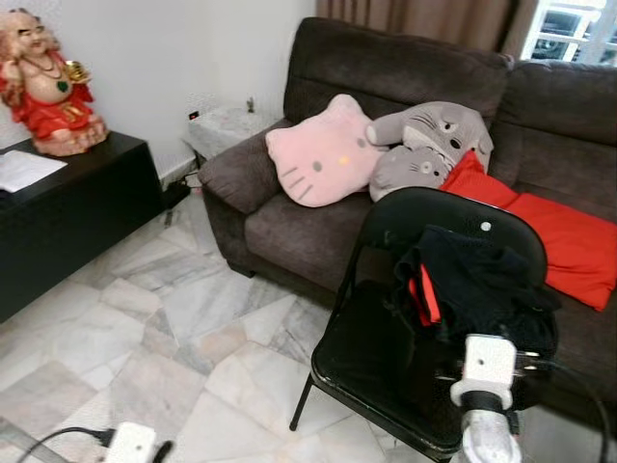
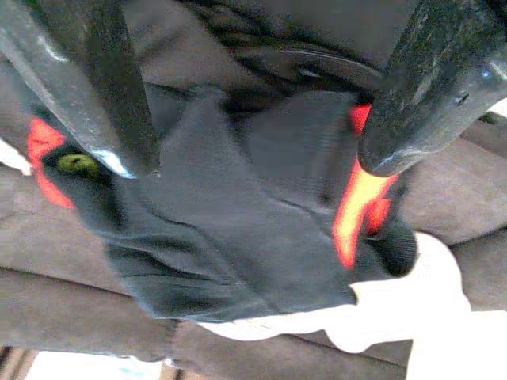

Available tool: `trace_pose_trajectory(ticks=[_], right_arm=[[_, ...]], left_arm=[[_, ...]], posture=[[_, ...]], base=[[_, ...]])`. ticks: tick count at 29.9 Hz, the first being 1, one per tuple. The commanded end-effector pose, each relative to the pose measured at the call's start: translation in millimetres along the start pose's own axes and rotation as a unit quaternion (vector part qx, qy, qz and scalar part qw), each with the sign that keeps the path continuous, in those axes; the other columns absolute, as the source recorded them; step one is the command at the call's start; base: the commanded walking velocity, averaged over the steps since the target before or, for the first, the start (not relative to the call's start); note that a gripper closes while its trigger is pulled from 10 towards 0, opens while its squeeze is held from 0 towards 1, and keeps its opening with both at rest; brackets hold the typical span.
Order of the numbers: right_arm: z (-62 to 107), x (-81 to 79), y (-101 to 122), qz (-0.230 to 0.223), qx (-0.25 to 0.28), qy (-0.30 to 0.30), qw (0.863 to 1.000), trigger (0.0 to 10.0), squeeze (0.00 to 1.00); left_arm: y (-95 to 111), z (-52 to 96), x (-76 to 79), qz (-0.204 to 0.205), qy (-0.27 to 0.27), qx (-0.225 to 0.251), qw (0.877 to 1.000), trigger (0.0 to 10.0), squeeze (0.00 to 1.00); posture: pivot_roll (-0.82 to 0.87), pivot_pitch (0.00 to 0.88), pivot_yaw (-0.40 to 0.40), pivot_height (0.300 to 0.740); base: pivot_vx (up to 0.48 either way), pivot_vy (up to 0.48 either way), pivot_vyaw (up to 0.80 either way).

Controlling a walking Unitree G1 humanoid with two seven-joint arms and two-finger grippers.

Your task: Hang hanger

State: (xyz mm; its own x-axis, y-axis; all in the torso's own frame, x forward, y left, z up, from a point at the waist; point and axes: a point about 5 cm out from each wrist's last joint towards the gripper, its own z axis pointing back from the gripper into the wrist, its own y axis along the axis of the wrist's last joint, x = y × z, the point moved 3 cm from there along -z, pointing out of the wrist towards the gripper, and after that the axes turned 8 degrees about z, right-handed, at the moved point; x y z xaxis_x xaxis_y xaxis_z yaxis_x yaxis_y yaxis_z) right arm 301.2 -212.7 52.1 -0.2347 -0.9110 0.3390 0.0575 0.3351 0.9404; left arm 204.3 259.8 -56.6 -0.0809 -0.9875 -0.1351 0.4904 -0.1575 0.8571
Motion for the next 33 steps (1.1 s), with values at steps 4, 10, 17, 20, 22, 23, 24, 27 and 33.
trace_pose_trajectory(ticks=[4, 10, 17, 20, 22, 23, 24, 27, 33], right_arm=[[1.4, 4.0, -5, 0.003, -0.010, -0.009, 1.000, 10.0, 0.00], [0.7, 16.6, -3, 0.014, -0.008, -0.045, 0.999, 10.0, 0.00], [0.0, 31.2, -5, 0.020, -0.016, -0.086, 0.996, 10.0, 0.00], [1.7, 35.7, -8, 0.014, -0.027, -0.106, 0.994, 10.0, 0.00], [2.2, 35.6, -9, 0.008, -0.028, -0.108, 0.994, 10.0, 0.00], [2.6, 34.1, -7, 0.003, -0.022, -0.104, 0.994, 10.0, 0.00], [2.6, 34.1, -7, 0.003, -0.022, -0.104, 0.994, 10.0, 0.00], [2.3, 27.0, 4, 0.001, 0.011, -0.077, 0.997, 10.0, 0.00], [1.0, 29.2, 21, 0.032, 0.047, -0.091, 0.994, 10.0, 0.00]], left_arm=[[-20, 11.0, 3.7, 0.004, -0.029, -0.038, 0.999, 10.0, 0.00], [-47, 20.0, 10.7, 0.019, -0.015, -0.103, 0.994, 10.0, 0.00], [-53, 21.0, 12.6, 0.029, -0.013, -0.124, 0.992, 10.0, 0.00], [-52, 19.8, 12.3, 0.030, -0.010, -0.123, 0.992, 10.0, 0.00], [-52, 19.5, 12.1, 0.029, -0.008, -0.124, 0.992, 10.0, 0.00], [-52, 19.6, 11.9, 0.029, -0.007, -0.125, 0.992, 10.0, 0.00], [-52, 19.6, 11.9, 0.029, -0.007, -0.125, 0.992, 10.0, 0.00], [-54, 20.2, 12.1, 0.029, -0.005, -0.130, 0.991, 10.0, 0.00], [-56, 21.1, 13.8, 0.028, -0.004, -0.135, 0.990, 10.0, 0.00]], posture=[[0.03, 0.000, -0.012, 0.740], [0.03, 0.000, -0.017, 0.740], [0.02, 0.000, -0.017, 0.740], [0.02, 0.000, -0.018, 0.740], [0.02, 0.000, -0.017, 0.740], [0.02, 0.000, -0.015, 0.740], [0.02, 0.000, -0.015, 0.740], [0.02, 0.000, -0.013, 0.740], [0.02, 0.000, -0.014, 0.740]], base=[[0.000, 0.000, 0.00], [0.000, 0.000, 0.00], [0.000, 0.000, 0.00], [0.000, 0.000, 0.00], [0.000, 0.000, 0.00], [0.000, 0.000, 0.00], [0.000, 0.000, 0.00], [0.000, 0.000, 0.00], [0.000, 0.000, 0.00]])
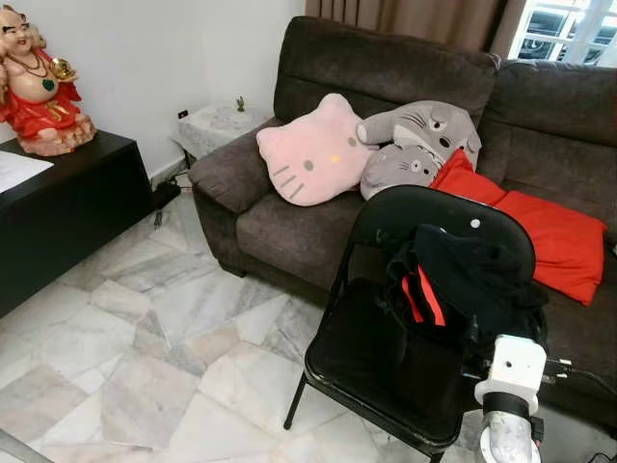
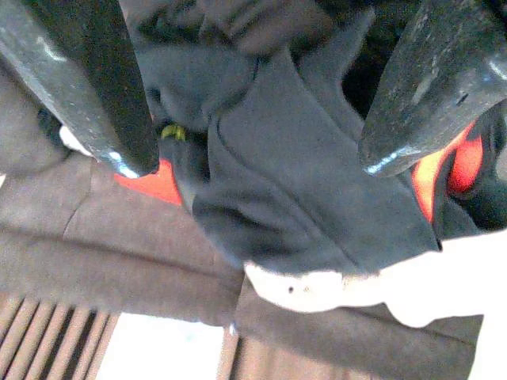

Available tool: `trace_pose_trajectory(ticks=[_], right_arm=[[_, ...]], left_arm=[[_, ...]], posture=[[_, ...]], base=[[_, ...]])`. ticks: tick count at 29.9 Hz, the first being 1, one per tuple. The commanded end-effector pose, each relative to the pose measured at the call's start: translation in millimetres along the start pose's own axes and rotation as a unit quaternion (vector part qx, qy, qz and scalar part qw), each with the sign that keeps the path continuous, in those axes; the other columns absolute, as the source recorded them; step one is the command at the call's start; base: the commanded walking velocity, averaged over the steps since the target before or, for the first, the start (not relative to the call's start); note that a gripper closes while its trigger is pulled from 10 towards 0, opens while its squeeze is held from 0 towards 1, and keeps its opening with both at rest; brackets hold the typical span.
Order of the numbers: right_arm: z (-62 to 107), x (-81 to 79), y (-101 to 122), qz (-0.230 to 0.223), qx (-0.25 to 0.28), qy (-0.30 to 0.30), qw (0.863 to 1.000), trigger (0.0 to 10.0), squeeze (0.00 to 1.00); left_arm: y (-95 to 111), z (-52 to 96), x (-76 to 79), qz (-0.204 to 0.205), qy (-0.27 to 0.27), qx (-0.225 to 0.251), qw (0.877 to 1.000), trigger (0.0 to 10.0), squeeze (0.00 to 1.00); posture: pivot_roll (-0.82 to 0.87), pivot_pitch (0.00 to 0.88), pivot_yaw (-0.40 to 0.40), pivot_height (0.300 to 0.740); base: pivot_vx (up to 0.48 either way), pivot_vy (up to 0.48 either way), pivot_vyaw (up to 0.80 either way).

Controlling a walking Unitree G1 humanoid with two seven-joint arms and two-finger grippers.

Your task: Hang hanger

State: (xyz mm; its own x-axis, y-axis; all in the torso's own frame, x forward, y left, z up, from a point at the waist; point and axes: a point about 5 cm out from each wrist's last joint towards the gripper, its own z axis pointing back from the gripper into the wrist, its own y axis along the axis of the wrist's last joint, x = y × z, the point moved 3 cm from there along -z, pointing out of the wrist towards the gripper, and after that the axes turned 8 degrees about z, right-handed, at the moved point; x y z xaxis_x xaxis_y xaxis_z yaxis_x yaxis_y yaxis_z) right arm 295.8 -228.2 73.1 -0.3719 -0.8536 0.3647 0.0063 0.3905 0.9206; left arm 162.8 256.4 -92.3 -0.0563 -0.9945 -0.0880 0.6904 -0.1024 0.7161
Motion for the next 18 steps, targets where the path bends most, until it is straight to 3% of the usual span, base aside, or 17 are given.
trace_pose_trajectory(ticks=[1, 8, 13, 15, 18], right_arm=[[-1.1, 10.2, 8, 0.015, 0.015, -0.029, 0.999, 10.0, 0.00], [14.0, 51.1, -12, 0.035, -0.045, -0.142, 0.988, 10.0, 0.00], [17.7, 53.3, -33, 0.000, -0.097, -0.147, 0.984, 10.0, 0.00], [14.2, 43.9, -40, -0.023, -0.117, -0.122, 0.985, 10.0, 0.00], [10.8, 36.0, -39, -0.018, -0.121, -0.100, 0.987, 10.0, 0.00]], left_arm=[[-6, 1.3, 2.1, 0.002, 0.000, -0.012, 1.000, 10.0, 0.00], [-7, 1.1, 2.8, 0.004, 0.001, -0.014, 1.000, 10.0, 0.00], [-7, 0.6, 4.1, 0.003, -0.001, -0.017, 1.000, 10.0, 0.00], [-6, -0.1, 4.7, 0.004, -0.001, -0.016, 1.000, 10.0, 0.00], [-5, -0.6, 5.0, 0.005, -0.001, -0.015, 1.000, 10.0, 0.00]], posture=[[0.02, 0.000, -0.014, 0.740], [0.01, 0.000, -0.010, 0.740], [0.01, 0.000, -0.009, 0.740], [0.02, 0.000, -0.011, 0.740], [0.02, 0.000, -0.013, 0.740]], base=[[0.000, 0.000, 0.00], [0.000, 0.000, 0.00], [0.000, 0.000, 0.00], [0.000, 0.000, 0.00], [0.000, 0.000, 0.00]])
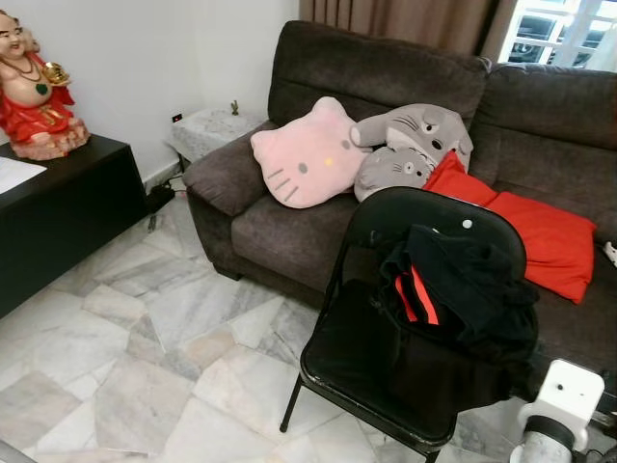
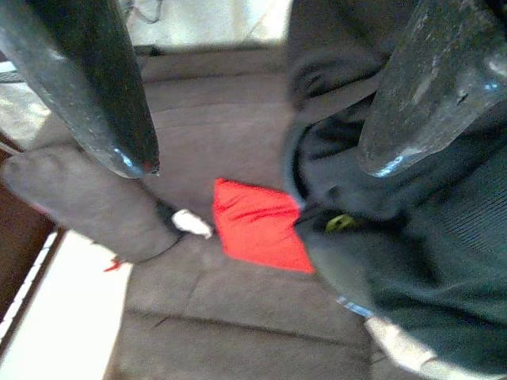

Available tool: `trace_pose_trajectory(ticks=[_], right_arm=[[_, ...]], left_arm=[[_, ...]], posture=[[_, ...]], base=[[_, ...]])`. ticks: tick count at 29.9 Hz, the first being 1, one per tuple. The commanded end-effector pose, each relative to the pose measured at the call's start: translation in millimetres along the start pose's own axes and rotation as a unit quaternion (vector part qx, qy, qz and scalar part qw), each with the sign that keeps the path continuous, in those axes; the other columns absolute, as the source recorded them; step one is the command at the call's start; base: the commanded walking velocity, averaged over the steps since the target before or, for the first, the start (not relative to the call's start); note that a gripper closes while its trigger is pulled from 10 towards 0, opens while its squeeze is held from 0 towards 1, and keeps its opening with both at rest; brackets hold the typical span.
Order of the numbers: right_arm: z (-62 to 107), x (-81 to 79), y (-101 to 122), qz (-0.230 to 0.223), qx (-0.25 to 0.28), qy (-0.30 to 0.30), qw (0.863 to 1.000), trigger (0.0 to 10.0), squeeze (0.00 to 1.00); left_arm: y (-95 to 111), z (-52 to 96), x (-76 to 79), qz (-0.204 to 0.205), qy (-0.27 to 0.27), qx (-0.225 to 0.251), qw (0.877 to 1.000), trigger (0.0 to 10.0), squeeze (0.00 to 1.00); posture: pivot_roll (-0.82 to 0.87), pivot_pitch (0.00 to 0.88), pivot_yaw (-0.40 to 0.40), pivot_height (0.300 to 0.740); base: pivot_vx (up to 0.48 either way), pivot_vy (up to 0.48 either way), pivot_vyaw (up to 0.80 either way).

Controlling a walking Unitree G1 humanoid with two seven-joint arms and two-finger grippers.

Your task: Hang hanger

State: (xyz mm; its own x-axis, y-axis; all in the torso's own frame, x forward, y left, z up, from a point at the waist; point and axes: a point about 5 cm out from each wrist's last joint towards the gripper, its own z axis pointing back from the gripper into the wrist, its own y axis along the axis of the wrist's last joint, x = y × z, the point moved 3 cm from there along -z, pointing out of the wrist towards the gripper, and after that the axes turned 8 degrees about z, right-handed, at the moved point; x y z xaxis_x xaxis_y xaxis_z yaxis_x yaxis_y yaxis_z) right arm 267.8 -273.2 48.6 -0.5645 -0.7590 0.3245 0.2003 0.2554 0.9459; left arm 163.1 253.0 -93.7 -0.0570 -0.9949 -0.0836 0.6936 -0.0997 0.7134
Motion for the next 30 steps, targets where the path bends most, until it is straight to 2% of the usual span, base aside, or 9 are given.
trace_pose_trajectory(ticks=[1, 10, 30], right_arm=[[-2.4, -8.0, 1, -0.004, -0.007, 0.018, 1.000, 10.0, 0.00], [-10.0, -23.2, 0, 0.003, -0.012, 0.058, 0.998, 10.0, 0.00], [-14.1, -48.8, 7, 0.016, 0.001, 0.123, 0.992, 10.0, 0.00]], left_arm=[[-5, 0.4, 1.5, 0.004, 0.000, -0.012, 1.000, 10.0, 0.00], [-5, 0.1, 2.6, 0.006, 0.001, -0.012, 1.000, 10.0, 0.00], [-5, -0.6, 4.5, 0.008, 0.001, -0.013, 1.000, 10.0, 0.00]], posture=[[0.02, 0.000, -0.013, 0.740], [0.02, 0.000, -0.013, 0.740], [0.03, 0.000, -0.014, 0.740]], base=[[0.000, 0.000, 0.00], [0.000, 0.000, 0.00], [0.000, 0.000, 0.00]])
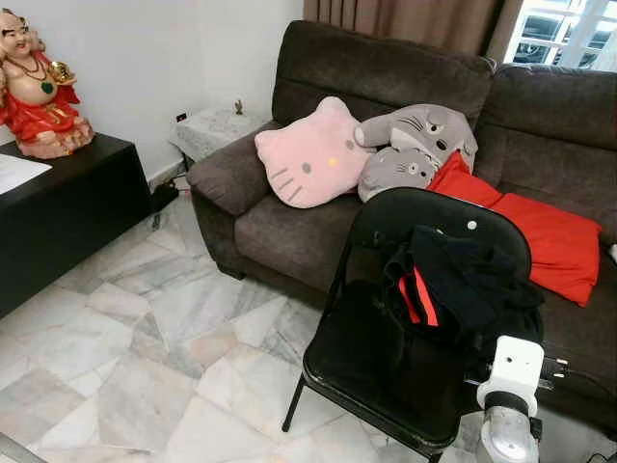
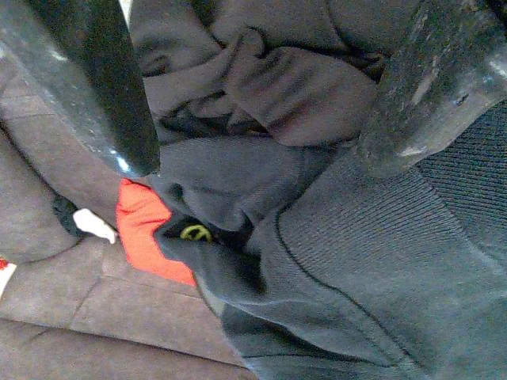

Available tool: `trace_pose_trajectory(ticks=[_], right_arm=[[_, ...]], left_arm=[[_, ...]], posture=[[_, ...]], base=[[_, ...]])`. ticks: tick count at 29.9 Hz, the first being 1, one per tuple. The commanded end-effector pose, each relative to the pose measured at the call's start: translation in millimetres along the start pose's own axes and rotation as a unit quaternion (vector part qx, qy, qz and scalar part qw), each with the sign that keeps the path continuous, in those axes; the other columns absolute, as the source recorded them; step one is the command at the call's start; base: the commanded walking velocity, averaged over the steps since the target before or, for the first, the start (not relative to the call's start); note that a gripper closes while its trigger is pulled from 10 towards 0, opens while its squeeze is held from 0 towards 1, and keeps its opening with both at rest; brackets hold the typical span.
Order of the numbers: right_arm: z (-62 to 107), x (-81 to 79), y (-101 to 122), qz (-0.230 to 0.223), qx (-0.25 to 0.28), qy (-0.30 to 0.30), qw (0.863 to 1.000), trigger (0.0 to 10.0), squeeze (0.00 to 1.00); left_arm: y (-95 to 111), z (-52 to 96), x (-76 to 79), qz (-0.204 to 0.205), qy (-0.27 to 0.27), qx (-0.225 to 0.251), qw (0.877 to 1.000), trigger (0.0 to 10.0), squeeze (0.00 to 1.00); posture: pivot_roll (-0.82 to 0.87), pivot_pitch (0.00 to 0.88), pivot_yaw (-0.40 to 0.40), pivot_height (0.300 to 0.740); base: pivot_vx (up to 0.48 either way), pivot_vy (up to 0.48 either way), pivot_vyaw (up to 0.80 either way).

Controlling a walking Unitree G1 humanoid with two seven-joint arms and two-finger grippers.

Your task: Hang hanger

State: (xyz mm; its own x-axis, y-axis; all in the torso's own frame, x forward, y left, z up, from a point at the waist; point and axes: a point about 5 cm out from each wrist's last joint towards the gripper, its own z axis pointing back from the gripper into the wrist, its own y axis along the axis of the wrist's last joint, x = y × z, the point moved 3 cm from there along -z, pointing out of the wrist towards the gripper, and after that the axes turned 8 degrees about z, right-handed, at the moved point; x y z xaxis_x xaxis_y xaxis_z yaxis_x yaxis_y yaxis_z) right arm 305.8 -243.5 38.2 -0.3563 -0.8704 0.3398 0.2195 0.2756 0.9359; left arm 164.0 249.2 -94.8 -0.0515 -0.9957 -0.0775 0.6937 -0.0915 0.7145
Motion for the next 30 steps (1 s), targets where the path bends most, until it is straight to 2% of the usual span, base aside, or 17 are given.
trace_pose_trajectory(ticks=[1, 9, 12, 21, 26, 30], right_arm=[[-1.9, -3.2, 3, 0.000, 0.006, 0.010, 1.000, 10.0, 0.00], [-0.6, -8.3, 6, 0.007, 0.017, 0.020, 1.000, 10.0, 0.00], [5.8, -12.0, 7, 0.010, 0.027, 0.025, 0.999, 10.0, 0.00], [10.0, -13.1, 2, 0.017, 0.022, 0.029, 0.999, 10.0, 0.00], [6.7, -11.5, 6, 0.017, 0.028, 0.023, 0.999, 10.0, 0.00], [4.2, -4.0, 8, 0.021, 0.031, 0.001, 0.999, 10.0, 0.00]], left_arm=[[-5, 0.6, 0.7, 0.004, 0.001, -0.013, 1.000, 10.0, 0.00], [-5, 0.6, 0.6, 0.005, 0.003, -0.013, 1.000, 10.0, 0.00], [-5, 0.5, 0.3, 0.005, 0.003, -0.012, 1.000, 10.0, 0.00], [-5, 0.0, 1.8, 0.005, 0.001, -0.014, 1.000, 10.0, 0.00], [-4, -0.3, 1.8, 0.006, 0.002, -0.013, 1.000, 10.0, 0.00], [-4, -0.3, 1.9, 0.006, 0.002, -0.013, 1.000, 10.0, 0.00]], posture=[[0.03, 0.000, -0.015, 0.740], [0.03, 0.000, -0.016, 0.740], [0.03, 0.000, -0.017, 0.740], [0.02, 0.000, -0.016, 0.740], [0.03, 0.000, -0.018, 0.740], [0.03, 0.000, -0.018, 0.740]], base=[[0.000, 0.000, 0.00], [0.000, 0.000, 0.00], [0.000, 0.000, 0.00], [0.000, 0.000, 0.00], [0.000, 0.000, 0.00], [0.000, 0.000, 0.00]])
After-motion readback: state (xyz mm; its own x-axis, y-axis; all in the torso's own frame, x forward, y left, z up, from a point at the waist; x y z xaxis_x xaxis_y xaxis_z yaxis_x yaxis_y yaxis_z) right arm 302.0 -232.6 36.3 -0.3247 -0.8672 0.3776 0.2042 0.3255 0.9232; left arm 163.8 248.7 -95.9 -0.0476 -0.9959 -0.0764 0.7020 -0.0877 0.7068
